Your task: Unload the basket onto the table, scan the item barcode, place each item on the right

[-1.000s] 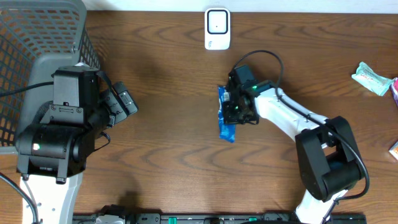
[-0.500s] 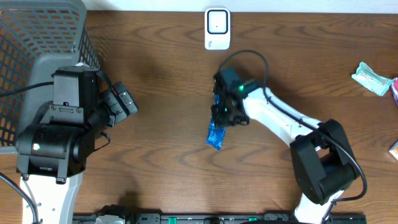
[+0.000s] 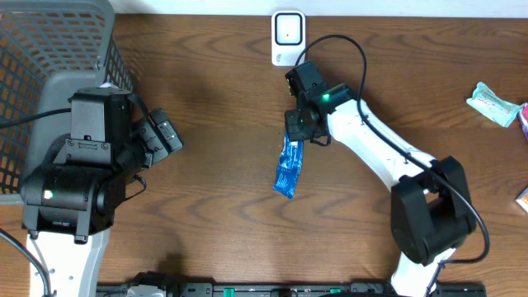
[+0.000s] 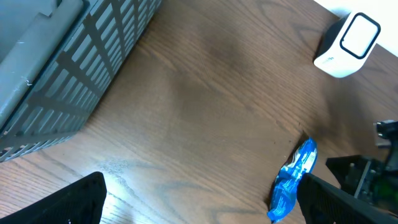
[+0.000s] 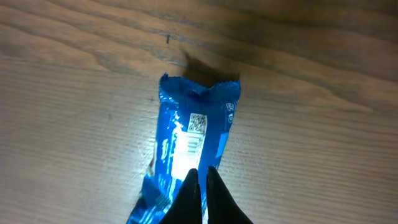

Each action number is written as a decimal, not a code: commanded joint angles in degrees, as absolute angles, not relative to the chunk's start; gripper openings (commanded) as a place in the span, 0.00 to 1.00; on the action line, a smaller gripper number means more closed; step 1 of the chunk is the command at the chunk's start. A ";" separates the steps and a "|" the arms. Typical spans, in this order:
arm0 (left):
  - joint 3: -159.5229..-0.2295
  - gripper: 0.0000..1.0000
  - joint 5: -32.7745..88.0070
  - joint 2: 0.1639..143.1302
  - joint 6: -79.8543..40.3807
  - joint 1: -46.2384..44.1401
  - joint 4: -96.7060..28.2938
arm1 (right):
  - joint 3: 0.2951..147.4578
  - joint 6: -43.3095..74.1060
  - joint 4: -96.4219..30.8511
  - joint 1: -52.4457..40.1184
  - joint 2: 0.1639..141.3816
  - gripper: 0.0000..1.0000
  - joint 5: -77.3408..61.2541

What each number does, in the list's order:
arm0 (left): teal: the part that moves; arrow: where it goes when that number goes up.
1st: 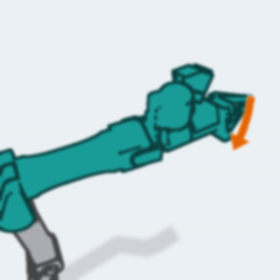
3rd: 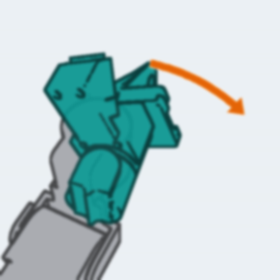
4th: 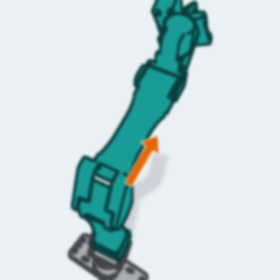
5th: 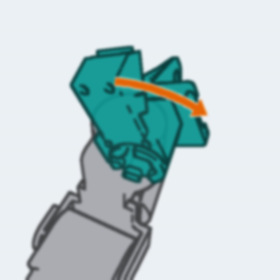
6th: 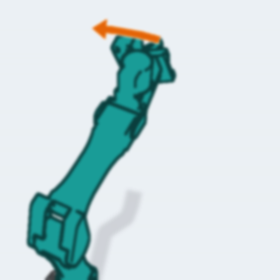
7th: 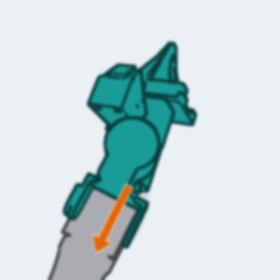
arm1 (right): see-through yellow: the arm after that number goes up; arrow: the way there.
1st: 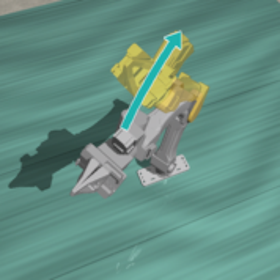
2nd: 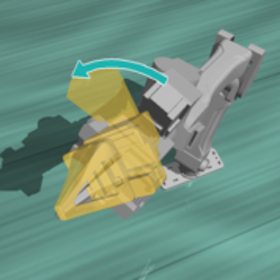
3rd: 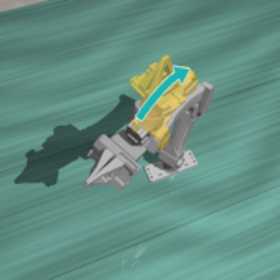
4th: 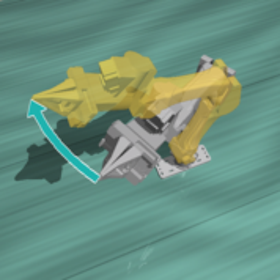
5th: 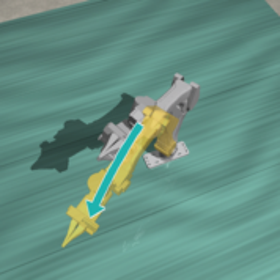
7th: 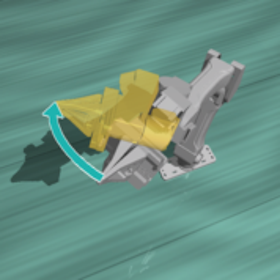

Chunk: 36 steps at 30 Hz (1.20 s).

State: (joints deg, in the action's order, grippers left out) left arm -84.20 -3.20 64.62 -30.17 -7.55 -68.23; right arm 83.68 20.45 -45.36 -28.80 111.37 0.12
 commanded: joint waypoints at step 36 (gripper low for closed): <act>-84.62 0.98 -3.90 64.73 -30.04 -7.29 -68.36 | 97.21 9.58 -67.48 -26.70 122.28 0.02 -17.87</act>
State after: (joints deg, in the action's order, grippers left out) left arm -84.20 -3.18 64.62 -30.17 -7.55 -68.23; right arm 101.75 12.05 -69.14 -22.94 122.23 -15.97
